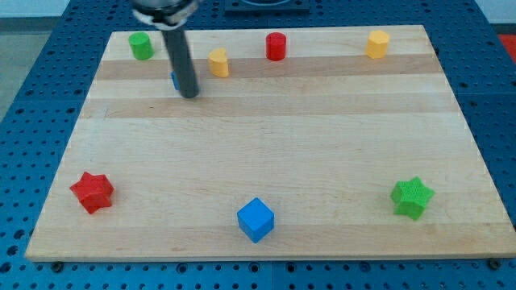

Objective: Move the blue triangle towards the top center

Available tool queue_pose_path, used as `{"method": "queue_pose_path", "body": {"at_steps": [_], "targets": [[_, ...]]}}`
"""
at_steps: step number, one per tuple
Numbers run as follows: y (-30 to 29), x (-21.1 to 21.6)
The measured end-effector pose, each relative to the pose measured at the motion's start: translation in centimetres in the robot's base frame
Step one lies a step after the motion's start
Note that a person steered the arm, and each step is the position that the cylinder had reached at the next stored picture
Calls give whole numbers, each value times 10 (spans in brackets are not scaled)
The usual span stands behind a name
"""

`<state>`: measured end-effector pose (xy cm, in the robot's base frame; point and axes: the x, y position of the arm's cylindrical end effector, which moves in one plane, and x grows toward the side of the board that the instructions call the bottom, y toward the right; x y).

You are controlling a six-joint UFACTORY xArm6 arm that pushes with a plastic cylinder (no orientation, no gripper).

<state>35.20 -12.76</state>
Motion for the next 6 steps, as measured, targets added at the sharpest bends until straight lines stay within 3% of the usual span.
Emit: {"method": "queue_pose_path", "body": {"at_steps": [1, 2, 3, 5, 6], "targets": [[-100, 2], [-105, -16], [13, -15], [57, -18], [73, -52]]}}
